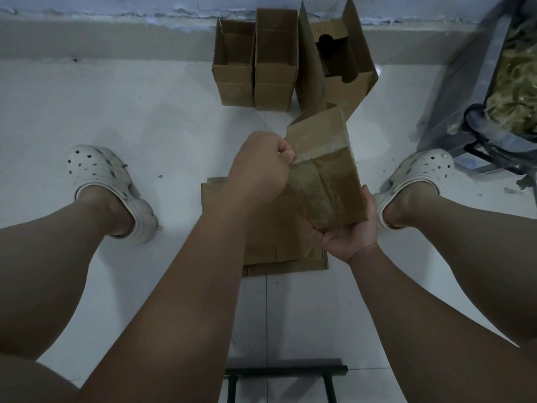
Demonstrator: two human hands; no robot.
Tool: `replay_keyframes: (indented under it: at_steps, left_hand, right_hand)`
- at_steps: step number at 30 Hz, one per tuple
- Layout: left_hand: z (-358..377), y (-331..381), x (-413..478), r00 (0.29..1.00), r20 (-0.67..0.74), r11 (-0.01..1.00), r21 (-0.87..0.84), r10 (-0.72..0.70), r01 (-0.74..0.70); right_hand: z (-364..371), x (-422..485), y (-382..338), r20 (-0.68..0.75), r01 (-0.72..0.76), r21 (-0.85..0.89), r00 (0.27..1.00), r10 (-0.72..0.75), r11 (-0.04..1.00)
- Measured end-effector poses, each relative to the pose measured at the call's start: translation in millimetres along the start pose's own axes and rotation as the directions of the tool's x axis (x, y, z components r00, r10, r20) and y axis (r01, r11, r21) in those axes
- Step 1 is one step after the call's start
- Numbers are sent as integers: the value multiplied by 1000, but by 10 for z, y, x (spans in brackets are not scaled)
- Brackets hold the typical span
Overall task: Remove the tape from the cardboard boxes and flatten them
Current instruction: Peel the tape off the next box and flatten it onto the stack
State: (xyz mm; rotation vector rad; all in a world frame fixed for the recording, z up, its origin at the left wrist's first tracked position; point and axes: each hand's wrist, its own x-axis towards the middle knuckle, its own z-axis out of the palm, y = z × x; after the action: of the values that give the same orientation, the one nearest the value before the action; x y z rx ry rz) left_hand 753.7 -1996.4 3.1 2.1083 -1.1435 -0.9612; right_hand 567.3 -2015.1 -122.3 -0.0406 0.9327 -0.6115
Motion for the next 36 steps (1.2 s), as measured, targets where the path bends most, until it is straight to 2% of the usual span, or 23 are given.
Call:
replay_keyframes:
  at_steps: [5, 8, 12, 16, 18, 21, 23, 31, 33, 36]
  left_hand:
    - [154, 7, -95, 966, -159, 979, 71, 202, -193]
    - [198, -37, -127, 890, -297, 938, 93, 346, -333]
    - [273, -14, -199, 773, -485, 910, 155, 410, -385]
    - [283, 73, -218, 661, -516, 834, 257, 545, -488]
    - [275, 71, -194, 703, -461, 841, 281, 541, -462]
    - [246, 72, -138, 854, -405, 945, 153, 328, -290]
    - [249, 34, -101, 895, -367, 967, 129, 252, -220]
    - [151, -23, -39, 940, -328, 996, 22, 90, -88]
    - [150, -47, -41, 946, -323, 992, -109, 33, -71]
    - [148, -86, -38, 965, -258, 917, -396, -55, -54]
  right_hand:
    - [72, 27, -37, 0, -9, -3, 1000, 9, 1000]
    - [76, 38, -28, 10, -32, 4, 999, 32, 999]
    - [90, 41, 11, 13, -34, 22, 999, 33, 999]
    - [110, 48, 31, 35, -29, 35, 999, 28, 999]
    - [108, 49, 24, 19, -33, 48, 999, 33, 998]
    - [94, 62, 21, -15, -38, 56, 999, 39, 998]
    - [99, 65, 31, -30, -31, 48, 999, 32, 998]
    - [124, 37, 22, -68, -75, 10, 995, 76, 997]
    - [159, 46, 8, -70, -109, -11, 992, 108, 994]
    - [192, 71, -31, -63, -132, -36, 990, 129, 991]
